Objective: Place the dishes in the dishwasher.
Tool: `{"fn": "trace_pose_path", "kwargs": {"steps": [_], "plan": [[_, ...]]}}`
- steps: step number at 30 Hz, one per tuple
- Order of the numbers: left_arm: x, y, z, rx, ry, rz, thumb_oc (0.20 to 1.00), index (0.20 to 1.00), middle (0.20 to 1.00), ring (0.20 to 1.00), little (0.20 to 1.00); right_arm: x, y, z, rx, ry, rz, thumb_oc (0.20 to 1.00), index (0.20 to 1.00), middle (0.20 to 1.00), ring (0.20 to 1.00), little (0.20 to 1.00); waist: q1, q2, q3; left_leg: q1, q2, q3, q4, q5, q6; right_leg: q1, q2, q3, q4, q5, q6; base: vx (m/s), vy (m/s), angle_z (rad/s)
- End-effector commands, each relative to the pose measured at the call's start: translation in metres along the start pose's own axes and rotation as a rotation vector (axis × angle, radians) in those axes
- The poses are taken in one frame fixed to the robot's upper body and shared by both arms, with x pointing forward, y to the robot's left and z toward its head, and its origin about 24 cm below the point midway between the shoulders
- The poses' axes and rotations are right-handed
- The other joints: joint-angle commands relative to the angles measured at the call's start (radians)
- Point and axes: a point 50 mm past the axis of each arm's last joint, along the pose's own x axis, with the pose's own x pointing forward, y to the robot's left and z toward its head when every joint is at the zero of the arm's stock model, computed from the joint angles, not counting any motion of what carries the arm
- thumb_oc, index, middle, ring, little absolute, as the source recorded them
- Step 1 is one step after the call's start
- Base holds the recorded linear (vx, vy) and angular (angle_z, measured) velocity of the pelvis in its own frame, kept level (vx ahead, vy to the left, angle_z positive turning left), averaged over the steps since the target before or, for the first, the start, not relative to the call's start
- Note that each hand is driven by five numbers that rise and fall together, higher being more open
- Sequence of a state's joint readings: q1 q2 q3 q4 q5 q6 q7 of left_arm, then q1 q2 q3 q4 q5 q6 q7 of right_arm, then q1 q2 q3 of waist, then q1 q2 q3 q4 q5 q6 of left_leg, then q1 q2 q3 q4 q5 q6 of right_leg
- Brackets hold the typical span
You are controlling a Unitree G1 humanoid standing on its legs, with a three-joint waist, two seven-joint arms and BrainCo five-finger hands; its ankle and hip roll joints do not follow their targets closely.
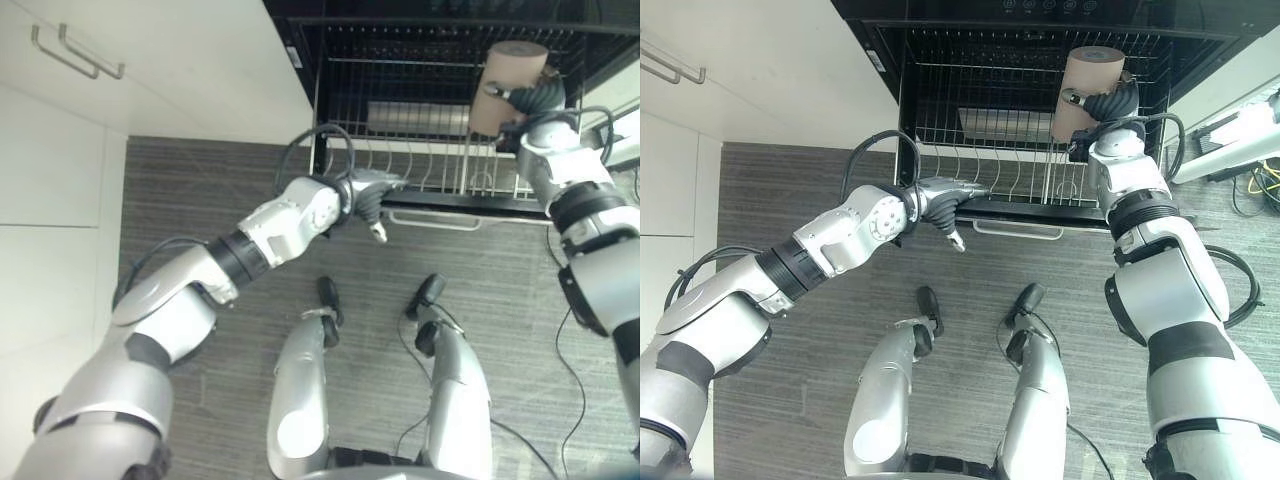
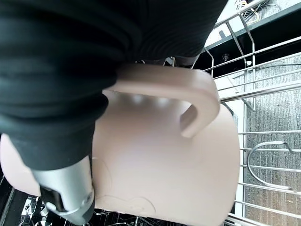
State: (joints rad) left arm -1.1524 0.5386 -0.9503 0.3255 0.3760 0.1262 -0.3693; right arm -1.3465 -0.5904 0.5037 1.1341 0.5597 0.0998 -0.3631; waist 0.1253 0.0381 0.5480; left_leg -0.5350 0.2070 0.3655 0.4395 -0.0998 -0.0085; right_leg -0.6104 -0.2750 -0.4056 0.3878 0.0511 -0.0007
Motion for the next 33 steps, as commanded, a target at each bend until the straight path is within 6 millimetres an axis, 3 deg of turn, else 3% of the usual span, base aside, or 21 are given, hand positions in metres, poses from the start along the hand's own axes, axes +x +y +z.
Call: {"fn": "trace_pose_path", "kwargs": {"steps": [1, 15, 21, 26, 29, 30, 32, 33], "plan": [[0.001, -0.044, 0.014, 0.089, -0.057, -0.172, 1.000, 1.000, 1.000, 1.000, 1.000, 0.002, -0.007, 0.042, -0.043, -0.125, -0.060, 1.000, 1.000, 1.000, 1.000, 1.000, 0.042, 0.018, -0.028, -0.044, 0.041, -0.077, -0.095, 0.100, -0.094, 0.035, -0.093, -0.005, 0.123, -0.111, 0.184, 0.00, 0.000, 0.00], [-0.007, -0.051, 0.012, 0.119, -0.067, -0.164, 1.000, 1.000, 1.000, 1.000, 1.000, 0.002, -0.038, 0.025, -0.155, -0.039, -0.441, 1.000, 1.000, 1.000, 1.000, 1.000, 0.060, 0.034, -0.028, -0.060, 0.045, -0.084, -0.078, 0.087, -0.091, 0.027, -0.106, -0.013, 0.129, -0.105, 0.196, 0.00, 0.000, 0.00], [-0.010, -0.053, 0.013, 0.125, -0.065, -0.163, 1.000, 1.000, 1.000, 1.000, 1.000, 0.000, -0.045, 0.024, -0.054, -0.083, -0.541, 1.000, 1.000, 1.000, 1.000, 1.000, 0.066, 0.035, -0.028, -0.063, 0.046, -0.087, -0.070, 0.079, -0.088, 0.028, -0.108, -0.018, 0.131, -0.105, 0.199, 0.00, -0.016, 0.03], [-0.013, -0.060, 0.008, 0.096, -0.033, -0.144, 1.000, 1.000, 1.000, 1.000, 1.000, -0.005, -0.021, 0.020, 0.333, -0.076, -0.440, 1.000, 1.000, 1.000, 1.000, 1.000, 0.064, 0.036, -0.028, -0.040, 0.043, -0.086, -0.069, 0.068, -0.083, 0.047, -0.104, -0.009, 0.137, -0.122, 0.194, 0.00, 0.010, 0.00], [-0.012, -0.059, 0.008, 0.053, 0.014, -0.113, 1.000, 1.000, 1.000, 1.000, 1.000, -0.012, 0.011, 0.006, 0.701, 0.001, -0.216, 1.000, 1.000, 1.000, 1.000, 1.000, 0.053, 0.037, -0.028, -0.003, 0.038, -0.076, -0.077, 0.063, -0.078, 0.073, -0.100, 0.003, 0.130, -0.130, 0.189, 0.02, 0.042, -0.02], [-0.012, -0.061, 0.006, 0.043, 0.036, -0.116, 1.000, 1.000, 1.000, 1.000, 1.000, -0.015, 0.018, 0.004, 0.753, -0.004, -0.159, 1.000, 1.000, 1.000, 1.000, 1.000, 0.052, 0.037, -0.028, 0.008, 0.038, -0.073, -0.080, 0.063, -0.078, 0.082, -0.098, 0.005, 0.127, -0.132, 0.188, -0.04, 0.043, -0.07], [-0.018, -0.070, -0.010, 0.002, 0.112, -0.103, 1.000, 1.000, 1.000, 1.000, 1.000, -0.040, 0.046, -0.002, 0.955, -0.001, 0.002, 1.000, 1.000, 1.000, 1.000, 1.000, 0.027, 0.036, -0.028, 0.038, 0.040, -0.049, -0.097, 0.085, -0.063, 0.093, -0.088, 0.008, 0.142, -0.139, 0.167, -0.03, 0.042, -0.09], [-0.019, -0.075, -0.012, -0.016, 0.131, -0.093, 1.000, 1.000, 1.000, 1.000, 1.000, -0.047, 0.050, -0.008, 1.005, 0.026, 0.041, 1.000, 1.000, 1.000, 1.000, 1.000, 0.021, 0.035, -0.028, 0.058, 0.037, -0.044, -0.103, 0.085, -0.060, 0.107, -0.087, 0.013, 0.145, -0.146, 0.165, 0.02, 0.051, -0.15]]}}
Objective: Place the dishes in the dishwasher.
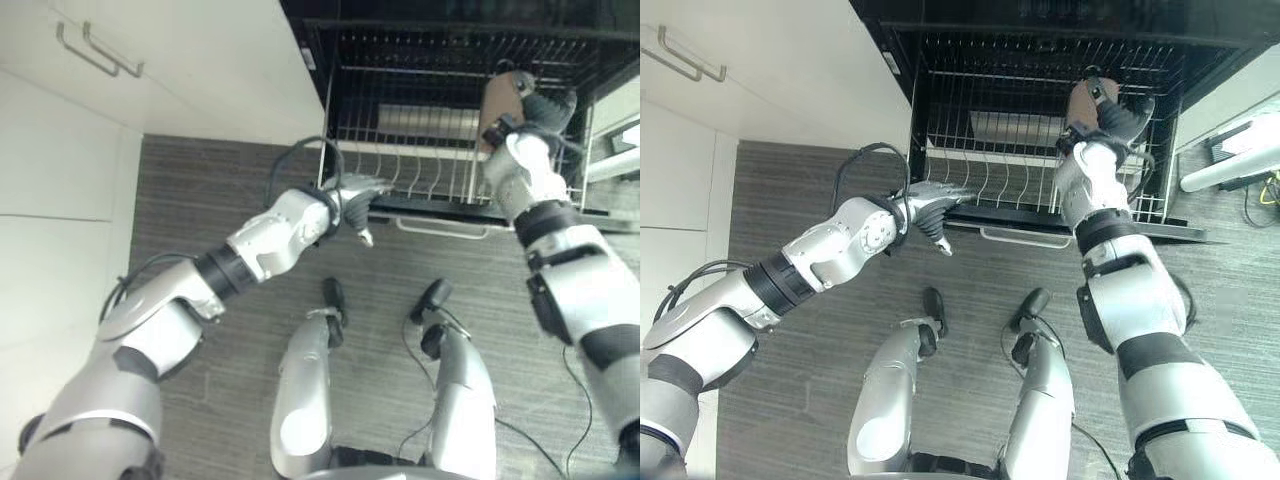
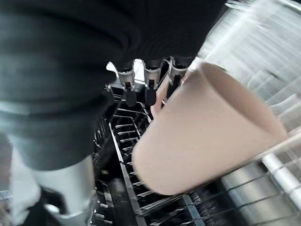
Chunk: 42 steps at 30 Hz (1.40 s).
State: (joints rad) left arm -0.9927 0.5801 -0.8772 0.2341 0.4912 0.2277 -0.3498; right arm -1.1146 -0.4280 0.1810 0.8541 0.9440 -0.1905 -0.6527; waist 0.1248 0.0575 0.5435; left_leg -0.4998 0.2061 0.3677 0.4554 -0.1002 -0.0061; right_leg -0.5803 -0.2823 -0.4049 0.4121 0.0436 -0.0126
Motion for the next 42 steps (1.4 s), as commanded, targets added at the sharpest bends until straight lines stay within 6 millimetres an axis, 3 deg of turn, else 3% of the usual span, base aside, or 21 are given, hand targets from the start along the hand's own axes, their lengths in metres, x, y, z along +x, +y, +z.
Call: {"fn": "trace_pose_path", "kwargs": {"steps": [1, 4, 5, 8, 10, 12, 14, 17, 20, 25, 29, 33, 42], "plan": [[-0.008, -0.053, 0.002, -0.012, 0.032, -0.074, 1.000, 1.000, 1.000, 1.000, 1.000, -0.043, 0.022, -0.025, 0.237, 0.127, 0.265, 1.000, 1.000, 1.000, 1.000, 1.000, 0.009, 0.016, -0.024, 0.060, 0.031, -0.039, -0.130, 0.085, -0.057, 0.104, -0.075, 0.017, 0.119, -0.146, 0.174, -0.01, 0.079, -0.19], [-0.016, -0.077, -0.016, -0.171, 0.167, 0.137, 1.000, 1.000, 1.000, 1.000, 1.000, -0.096, -0.001, -0.059, 0.202, 0.186, 0.402, 1.000, 1.000, 1.000, 1.000, 1.000, -0.045, 0.001, -0.035, 0.254, 0.026, -0.003, -0.168, 0.083, -0.045, 0.283, -0.063, -0.001, 0.057, -0.154, 0.166, -0.02, 0.071, -0.25], [-0.017, -0.084, -0.017, -0.214, 0.192, 0.180, 1.000, 1.000, 1.000, 1.000, 1.000, -0.105, -0.012, -0.070, 0.179, 0.207, 0.392, 1.000, 1.000, 1.000, 1.000, 1.000, -0.055, -0.010, -0.072, 0.294, 0.029, 0.009, -0.190, 0.086, -0.048, 0.327, -0.058, -0.013, 0.012, -0.143, 0.165, 0.02, 0.015, -0.14], [-0.014, -0.104, -0.007, -0.362, 0.211, 0.349, 1.000, 1.000, 1.000, 1.000, 1.000, -0.124, -0.034, -0.101, 0.100, 0.282, 0.445, 1.000, 1.000, 1.000, 1.000, 1.000, -0.072, -0.030, -0.203, 0.434, 0.012, 0.015, -0.275, 0.105, -0.059, 0.495, -0.001, -0.017, -0.149, -0.106, 0.157, 0.09, 0.025, -0.24], [-0.022, -0.111, -0.007, -0.448, 0.198, 0.408, 1.000, 1.000, 1.000, 1.000, 1.000, -0.127, -0.045, -0.110, 0.067, 0.322, 0.450, 1.000, 1.000, 1.000, 1.000, 1.000, -0.058, -0.035, -0.280, 0.494, -0.004, 0.003, -0.286, 0.089, -0.057, 0.574, 0.021, -0.009, -0.212, -0.093, 0.151, 0.14, 0.004, -0.06], [-0.034, -0.111, -0.014, -0.574, 0.177, 0.481, 1.000, 1.000, 1.000, 1.000, 1.000, -0.135, -0.045, -0.116, 0.065, 0.370, 0.561, 1.000, 1.000, 1.000, 1.000, 1.000, -0.038, -0.034, -0.347, 0.543, -0.008, -0.005, -0.316, 0.087, -0.058, 0.637, 0.032, -0.010, -0.269, -0.080, 0.149, 0.14, -0.004, 0.03], [-0.044, -0.107, -0.020, -0.651, 0.150, 0.551, 1.000, 1.000, 1.000, 1.000, 1.000, -0.141, -0.044, -0.116, 0.093, 0.385, 0.654, 1.000, 1.000, 1.000, 1.000, 1.000, -0.026, -0.033, -0.371, 0.569, -0.010, -0.013, -0.348, 0.096, -0.060, 0.669, 0.035, -0.015, -0.303, -0.069, 0.149, 0.06, -0.010, 0.10], [-0.081, -0.100, -0.035, -0.881, 0.090, 0.735, 1.000, 1.000, 1.000, 1.000, 1.000, -0.153, -0.056, -0.106, 0.032, 0.334, 0.860, 1.000, 1.000, 1.000, 1.000, 1.000, -0.001, -0.032, -0.408, 0.607, -0.014, -0.031, -0.415, 0.121, -0.069, 0.717, 0.039, -0.029, -0.359, -0.050, 0.150, -0.01, -0.006, 0.33], [-0.107, -0.097, -0.042, -1.012, 0.031, 0.837, 1.000, 1.000, 1.000, 1.000, 1.000, -0.153, -0.072, -0.091, 0.025, 0.283, 0.890, 1.000, 1.000, 1.000, 1.000, 1.000, 0.013, -0.037, -0.422, 0.617, -0.014, -0.038, -0.433, 0.124, -0.073, 0.736, 0.031, -0.035, -0.392, -0.035, 0.154, -0.03, -0.014, 0.46], [-0.140, -0.082, -0.047, -1.175, -0.142, 1.046, 1.000, 1.000, 1.000, 1.000, 1.000, -0.151, -0.082, -0.072, -0.025, 0.160, 0.960, 1.000, 1.000, 1.000, 1.000, 1.000, 0.022, -0.044, -0.445, 0.625, -0.015, -0.049, -0.454, 0.128, -0.078, 0.748, 0.031, -0.022, -0.431, -0.020, 0.157, -0.02, -0.011, 0.27], [-0.150, -0.071, -0.048, -1.193, -0.240, 1.097, 1.000, 1.000, 1.000, 1.000, 1.000, -0.153, -0.080, -0.053, -0.102, 0.018, 1.061, 1.000, 1.000, 1.000, 1.000, 1.000, 0.022, -0.050, -0.454, 0.613, -0.020, -0.079, -0.464, 0.133, -0.081, 0.741, 0.045, 0.011, -0.448, -0.014, 0.153, -0.03, -0.031, 0.15], [-0.158, -0.072, -0.058, -1.225, -0.228, 1.095, 1.000, 1.000, 1.000, 1.000, 1.000, -0.153, -0.081, -0.043, -0.114, -0.034, 1.110, 1.000, 1.000, 1.000, 1.000, 1.000, 0.028, -0.053, -0.470, 0.606, -0.030, -0.112, -0.483, 0.140, -0.084, 0.732, 0.062, 0.043, -0.463, -0.014, 0.148, 0.01, -0.044, 0.12], [-0.154, -0.083, -0.061, -1.300, -0.249, 0.914, 1.000, 1.000, 1.000, 1.000, 1.000, -0.152, -0.072, -0.045, -0.258, -0.149, 1.036, 1.000, 1.000, 1.000, 1.000, 1.000, 0.039, -0.037, -0.488, 0.621, -0.029, -0.072, -0.494, 0.137, -0.086, 0.736, 0.059, 0.033, -0.463, -0.019, 0.150, 0.01, -0.008, 0.01]]}}
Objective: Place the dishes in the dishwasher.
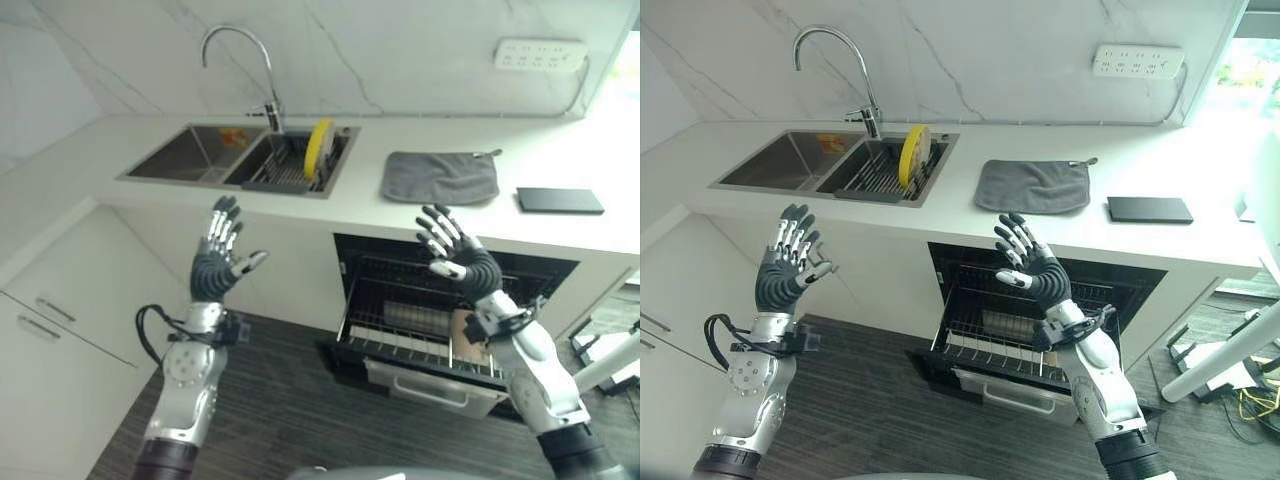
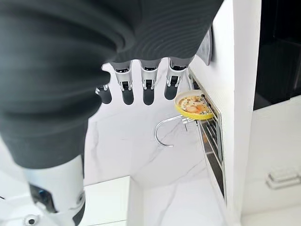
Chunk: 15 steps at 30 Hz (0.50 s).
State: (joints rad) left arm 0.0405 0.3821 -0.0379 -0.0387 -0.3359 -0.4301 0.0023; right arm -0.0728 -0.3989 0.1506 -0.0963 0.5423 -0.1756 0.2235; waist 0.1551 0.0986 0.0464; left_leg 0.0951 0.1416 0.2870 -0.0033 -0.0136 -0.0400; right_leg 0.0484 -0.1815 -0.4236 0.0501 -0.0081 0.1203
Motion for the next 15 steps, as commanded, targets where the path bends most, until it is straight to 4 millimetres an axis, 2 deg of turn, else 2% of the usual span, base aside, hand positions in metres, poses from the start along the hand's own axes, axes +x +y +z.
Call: {"fn": "trace_pose_path", "kwargs": {"steps": [1, 6, 7, 8, 9, 10, 11, 12, 13, 15], "plan": [[0.018, 0.004, 0.030, 0.011, -0.122, -0.094, 1.000, 1.000, 1.000, 1.000, 1.000, 0.022, 0.007, 0.041, -0.117, -0.255, -0.008, 1.000, 1.000, 1.000, 1.000, 1.000, 0.007, -0.076, 0.011, 0.032, 0.036, 0.015, -0.036, 0.048, -0.053, 0.111, -0.043, 0.050, -0.100, 0.031, 0.019, 0.01, 0.005, -0.06], [0.023, 0.001, 0.022, 0.018, -0.068, -0.108, 1.000, 1.000, 1.000, 1.000, 1.000, 0.017, -0.001, 0.043, -0.132, -0.288, -0.077, 1.000, 1.000, 1.000, 1.000, 1.000, -0.030, -0.071, 0.013, 0.028, 0.031, 0.072, 0.021, 0.027, -0.048, 0.092, -0.030, 0.048, -0.059, 0.007, 0.009, 0.01, 0.010, -0.10], [0.025, -0.001, 0.022, 0.026, -0.072, -0.112, 1.000, 1.000, 1.000, 1.000, 1.000, 0.016, -0.002, 0.044, -0.150, -0.293, -0.078, 1.000, 1.000, 1.000, 1.000, 1.000, -0.040, -0.076, 0.018, 0.014, 0.029, 0.097, 0.090, -0.002, -0.041, 0.083, -0.028, 0.042, -0.032, -0.009, -0.003, -0.03, 0.082, -0.17], [0.026, -0.003, 0.023, 0.018, -0.082, -0.111, 1.000, 1.000, 1.000, 1.000, 1.000, 0.016, -0.004, 0.048, -0.173, -0.302, -0.076, 1.000, 1.000, 1.000, 1.000, 1.000, -0.042, -0.083, 0.031, -0.040, 0.038, 0.090, 0.224, -0.008, -0.041, 0.074, -0.023, 0.048, 0.002, -0.028, -0.026, -0.04, 0.130, -0.17], [0.025, -0.004, 0.023, 0.010, -0.086, -0.107, 1.000, 1.000, 1.000, 1.000, 1.000, 0.018, -0.006, 0.051, -0.181, -0.307, -0.071, 1.000, 1.000, 1.000, 1.000, 1.000, -0.037, -0.084, 0.046, -0.099, 0.048, 0.032, 0.350, 0.019, -0.049, 0.053, -0.019, 0.072, 0.042, -0.039, -0.042, -0.15, 0.468, -0.17], [0.021, -0.002, 0.024, 0.019, -0.096, -0.102, 1.000, 1.000, 1.000, 1.000, 1.000, 0.025, -0.010, 0.051, -0.168, -0.317, -0.059, 1.000, 1.000, 1.000, 1.000, 1.000, -0.020, -0.070, 0.067, -0.143, 0.049, -0.090, 0.360, 0.056, -0.038, -0.015, -0.014, 0.139, 0.126, -0.060, -0.047, -0.21, 0.856, -0.78], [0.020, 0.000, 0.028, 0.022, -0.109, -0.113, 1.000, 1.000, 1.000, 1.000, 1.000, 0.030, -0.013, 0.053, -0.140, -0.336, -0.070, 1.000, 1.000, 1.000, 1.000, 1.000, -0.007, -0.056, 0.068, -0.118, 0.083, -0.137, 0.265, 0.090, -0.048, -0.034, -0.024, 0.156, 0.169, -0.091, -0.031, -0.20, 0.910, -1.04], [0.020, 0.000, 0.029, 0.033, -0.110, -0.115, 1.000, 1.000, 1.000, 1.000, 1.000, 0.030, -0.013, 0.053, -0.133, -0.337, -0.075, 1.000, 1.000, 1.000, 1.000, 1.000, -0.007, -0.053, 0.069, -0.115, 0.090, -0.152, 0.250, 0.098, -0.054, -0.036, -0.029, 0.168, 0.180, -0.096, -0.026, -0.12, 0.802, -0.98], [0.021, 0.000, 0.030, 0.063, -0.110, -0.125, 1.000, 1.000, 1.000, 1.000, 1.000, 0.029, -0.016, 0.054, -0.109, -0.342, -0.105, 1.000, 1.000, 1.000, 1.000, 1.000, -0.014, -0.050, 0.067, -0.091, 0.081, -0.143, 0.208, 0.048, -0.045, -0.041, -0.053, 0.166, 0.203, -0.105, -0.010, -0.08, 0.535, -0.33], [0.027, -0.005, 0.028, 0.074, -0.103, -0.163, 1.000, 1.000, 1.000, 1.000, 1.000, 0.019, -0.026, 0.053, -0.028, -0.355, -0.192, 1.000, 1.000, 1.000, 1.000, 1.000, -0.032, -0.057, 0.068, -0.072, 0.061, -0.106, 0.205, -0.014, -0.030, -0.040, -0.118, 0.155, 0.230, -0.093, 0.028, -0.10, 0.504, -0.27]]}}
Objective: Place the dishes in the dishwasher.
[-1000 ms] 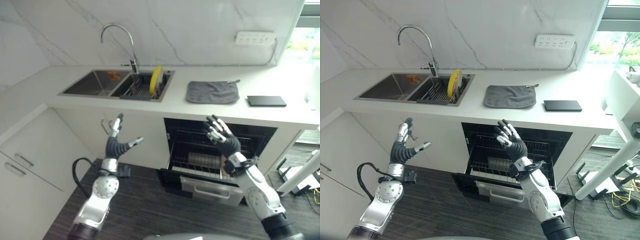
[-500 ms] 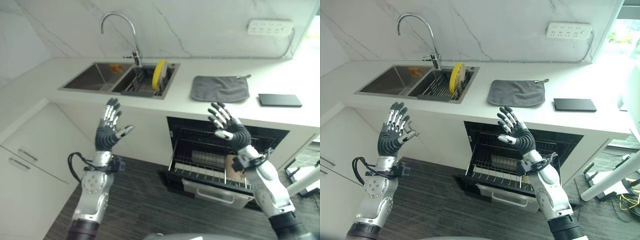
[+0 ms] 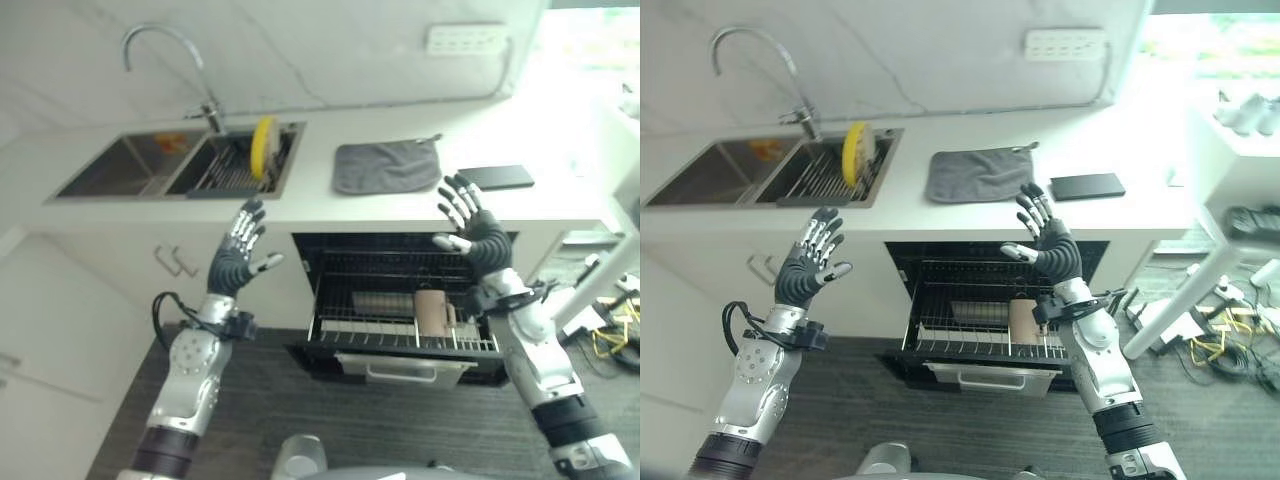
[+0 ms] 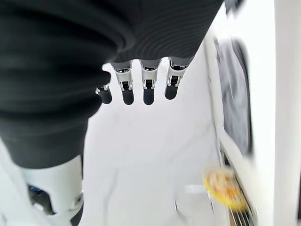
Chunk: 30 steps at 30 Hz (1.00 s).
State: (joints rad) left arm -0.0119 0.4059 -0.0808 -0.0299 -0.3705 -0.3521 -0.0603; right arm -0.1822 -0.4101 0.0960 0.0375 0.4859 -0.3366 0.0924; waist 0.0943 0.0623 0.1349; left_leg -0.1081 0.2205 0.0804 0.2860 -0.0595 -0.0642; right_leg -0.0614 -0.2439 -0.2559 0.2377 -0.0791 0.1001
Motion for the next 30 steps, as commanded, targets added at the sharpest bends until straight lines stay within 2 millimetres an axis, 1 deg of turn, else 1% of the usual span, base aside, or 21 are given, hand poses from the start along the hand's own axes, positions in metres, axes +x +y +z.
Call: {"fn": "trace_pose_path", "kwargs": {"steps": [1, 2, 3, 4, 5, 6, 10, 11, 12, 13, 15, 19, 21, 22, 23, 25, 26, 27, 28, 29, 30], "plan": [[0.016, 0.004, 0.033, 0.117, -0.152, -0.074, 1.000, 1.000, 1.000, 1.000, 1.000, 0.006, -0.002, 0.033, 0.135, -0.191, -0.063, 1.000, 1.000, 1.000, 1.000, 1.000, 0.023, -0.025, -0.018, 0.134, -0.027, 0.116, -0.078, 0.014, 0.004, 0.070, -0.083, -0.019, 0.051, -0.008, 0.061, -0.12, 0.465, -0.11], [0.019, 0.001, 0.035, 0.135, -0.163, -0.112, 1.000, 1.000, 1.000, 1.000, 1.000, -0.005, -0.006, 0.030, 0.193, -0.197, -0.127, 1.000, 1.000, 1.000, 1.000, 1.000, 0.009, -0.033, -0.012, 0.140, -0.059, 0.134, -0.066, -0.027, 0.030, 0.060, -0.141, -0.029, 0.075, 0.052, 0.077, -0.10, 0.493, 0.33], [0.018, 0.000, 0.035, 0.159, -0.159, -0.139, 1.000, 1.000, 1.000, 1.000, 1.000, -0.016, -0.008, 0.024, 0.227, -0.191, -0.165, 1.000, 1.000, 1.000, 1.000, 1.000, 0.008, -0.043, -0.005, 0.155, -0.102, 0.135, -0.065, -0.058, 0.056, 0.045, -0.176, -0.033, 0.094, 0.109, 0.085, -0.09, 0.544, 0.48], [0.015, 0.001, 0.035, 0.175, -0.156, -0.156, 1.000, 1.000, 1.000, 1.000, 1.000, -0.021, -0.011, 0.022, 0.243, -0.188, -0.184, 1.000, 1.000, 1.000, 1.000, 1.000, 0.013, -0.039, -0.002, 0.178, -0.123, 0.142, -0.092, -0.056, 0.066, 0.039, -0.177, -0.051, 0.097, 0.136, 0.086, -0.06, 0.433, 0.41], [0.013, 0.003, 0.036, 0.184, -0.154, -0.160, 1.000, 1.000, 1.000, 1.000, 1.000, -0.022, -0.012, 0.021, 0.258, -0.191, -0.189, 1.000, 1.000, 1.000, 1.000, 1.000, 0.020, -0.031, 0.000, 0.203, -0.142, 0.146, -0.141, -0.046, 0.073, 0.036, -0.165, -0.066, 0.092, 0.141, 0.089, -0.10, 0.444, -0.27], [0.013, 0.011, 0.039, 0.189, -0.152, -0.158, 1.000, 1.000, 1.000, 1.000, 1.000, -0.022, -0.007, 0.021, 0.279, -0.192, -0.174, 1.000, 1.000, 1.000, 1.000, 1.000, 0.018, -0.019, 0.004, 0.232, -0.187, 0.150, -0.206, -0.033, 0.082, 0.024, -0.108, -0.098, 0.079, 0.141, 0.091, -0.09, 0.382, -0.59], [0.018, 0.016, 0.042, 0.203, -0.184, -0.145, 1.000, 1.000, 1.000, 1.000, 1.000, -0.022, 0.001, 0.021, 0.254, -0.200, -0.160, 1.000, 1.000, 1.000, 1.000, 1.000, -0.009, -0.023, 0.004, 0.282, -0.239, 0.195, -0.315, -0.005, 0.081, 0.018, 0.001, -0.152, -0.002, 0.182, 0.096, -0.03, 0.194, -0.41], [0.019, 0.014, 0.042, 0.202, -0.188, -0.143, 1.000, 1.000, 1.000, 1.000, 1.000, -0.021, 0.003, 0.019, 0.256, -0.196, -0.163, 1.000, 1.000, 1.000, 1.000, 1.000, -0.011, -0.025, 0.004, 0.292, -0.254, 0.188, -0.331, -0.003, 0.081, 0.021, 0.025, -0.156, -0.038, 0.195, 0.094, 0.02, 0.104, -0.23], [0.018, 0.012, 0.041, 0.219, -0.184, -0.129, 1.000, 1.000, 1.000, 1.000, 1.000, -0.021, 0.001, 0.015, 0.265, -0.181, -0.165, 1.000, 1.000, 1.000, 1.000, 1.000, -0.019, -0.029, -0.006, 0.290, -0.275, 0.189, -0.337, -0.005, 0.095, 0.009, 0.042, -0.135, -0.069, 0.224, 0.096, 0.01, 0.042, -0.31], [0.016, 0.008, 0.037, 0.235, -0.173, -0.127, 1.000, 1.000, 1.000, 1.000, 1.000, -0.021, -0.002, 0.012, 0.278, -0.176, -0.174, 1.000, 1.000, 1.000, 1.000, 1.000, -0.021, -0.029, -0.018, 0.283, -0.273, 0.215, -0.342, 0.000, 0.099, 0.013, 0.046, -0.141, -0.074, 0.212, 0.086, 0.02, -0.003, -0.28], [0.013, 0.006, 0.036, 0.235, -0.153, -0.125, 1.000, 1.000, 1.000, 1.000, 1.000, -0.020, -0.004, 0.015, 0.267, -0.183, -0.171, 1.000, 1.000, 1.000, 1.000, 1.000, -0.006, -0.024, -0.036, 0.280, -0.256, 0.236, -0.360, 0.015, 0.086, 0.059, 0.049, -0.162, -0.140, 0.182, 0.072, 0.04, -0.072, -0.18], [0.011, 0.015, 0.032, 0.247, -0.118, -0.090, 1.000, 1.000, 1.000, 1.000, 1.000, -0.020, 0.000, 0.015, 0.291, -0.165, -0.129, 1.000, 1.000, 1.000, 1.000, 1.000, -0.014, -0.022, -0.057, 0.265, -0.237, 0.276, -0.328, 0.011, 0.065, 0.100, 0.082, -0.154, -0.213, 0.141, 0.045, 0.04, -0.097, -0.26], [0.009, 0.015, 0.031, 0.245, -0.120, -0.078, 1.000, 1.000, 1.000, 1.000, 1.000, -0.017, 0.003, 0.017, 0.270, -0.158, -0.101, 1.000, 1.000, 1.000, 1.000, 1.000, -0.004, -0.041, -0.048, 0.203, -0.224, 0.292, -0.147, -0.033, 0.043, 0.114, 0.077, -0.161, -0.222, 0.117, 0.013, 0.01, -0.119, -0.19], [0.009, 0.011, 0.031, 0.242, -0.120, -0.079, 1.000, 1.000, 1.000, 1.000, 1.000, -0.016, 0.004, 0.017, 0.265, -0.155, -0.102, 1.000, 1.000, 1.000, 1.000, 1.000, 0.003, -0.046, -0.038, 0.161, -0.205, 0.281, -0.066, -0.013, 0.027, 0.124, 0.080, -0.157, -0.226, 0.117, 0.004, 0.00, -0.113, -0.26], [0.008, 0.009, 0.029, 0.240, -0.116, -0.079, 1.000, 1.000, 1.000, 1.000, 1.000, -0.015, 0.003, 0.015, 0.278, -0.145, -0.110, 1.000, 1.000, 1.000, 1.000, 1.000, 0.010, -0.044, -0.027, 0.117, -0.178, 0.259, -0.012, 0.026, 0.006, 0.135, 0.091, -0.147, -0.232, 0.115, -0.008, 0.01, -0.056, -0.26], [0.006, 0.007, 0.028, 0.245, -0.110, -0.076, 1.000, 1.000, 1.000, 1.000, 1.000, -0.014, 0.005, 0.012, 0.293, -0.142, -0.109, 1.000, 1.000, 1.000, 1.000, 1.000, 0.014, -0.035, -0.025, 0.100, -0.148, 0.248, -0.053, 0.077, -0.002, 0.140, 0.100, -0.136, -0.240, 0.114, -0.011, 0.08, 0.059, -0.32], [0.005, 0.006, 0.027, 0.248, -0.104, -0.072, 1.000, 1.000, 1.000, 1.000, 1.000, -0.014, 0.006, 0.011, 0.287, -0.143, -0.104, 1.000, 1.000, 1.000, 1.000, 1.000, 0.016, -0.028, -0.029, 0.106, -0.120, 0.245, -0.094, 0.097, -0.023, 0.160, 0.107, -0.129, -0.254, 0.098, -0.004, 0.13, 0.167, -0.32], [0.005, 0.007, 0.028, 0.247, -0.101, -0.066, 1.000, 1.000, 1.000, 1.000, 1.000, -0.014, 0.007, 0.011, 0.275, -0.146, -0.097, 1.000, 1.000, 1.000, 1.000, 1.000, 0.017, -0.022, -0.033, 0.102, -0.090, 0.255, -0.136, 0.144, -0.042, 0.175, 0.109, -0.136, -0.272, 0.095, -0.001, 0.07, 0.145, -0.33], [0.004, 0.007, 0.028, 0.246, -0.100, -0.064, 1.000, 1.000, 1.000, 1.000, 1.000, -0.015, 0.007, 0.011, 0.270, -0.146, -0.096, 1.000, 1.000, 1.000, 1.000, 1.000, 0.017, -0.021, -0.031, 0.100, -0.081, 0.270, -0.152, 0.174, -0.041, 0.174, 0.110, -0.148, -0.277, 0.106, -0.008, 0.04, 0.225, -0.19], [0.003, 0.010, 0.029, 0.247, -0.095, -0.041, 1.000, 1.000, 1.000, 1.000, 1.000, -0.014, 0.007, 0.014, 0.259, -0.141, -0.083, 1.000, 1.000, 1.000, 1.000, 1.000, 0.014, -0.010, -0.032, 0.102, -0.024, 0.269, -0.219, 0.267, -0.082, 0.197, 0.112, -0.154, -0.297, 0.101, -0.002, 0.06, 0.309, -0.27], [0.002, 0.013, 0.030, 0.244, -0.096, -0.020, 1.000, 1.000, 1.000, 1.000, 1.000, -0.014, 0.006, 0.015, 0.257, -0.138, -0.077, 1.000, 1.000, 1.000, 1.000, 1.000, 0.012, -0.002, -0.034, 0.102, 0.023, 0.263, -0.264, 0.331, -0.109, 0.204, 0.108, -0.157, -0.300, 0.095, 0.003, 0.13, 0.475, -0.24]]}}
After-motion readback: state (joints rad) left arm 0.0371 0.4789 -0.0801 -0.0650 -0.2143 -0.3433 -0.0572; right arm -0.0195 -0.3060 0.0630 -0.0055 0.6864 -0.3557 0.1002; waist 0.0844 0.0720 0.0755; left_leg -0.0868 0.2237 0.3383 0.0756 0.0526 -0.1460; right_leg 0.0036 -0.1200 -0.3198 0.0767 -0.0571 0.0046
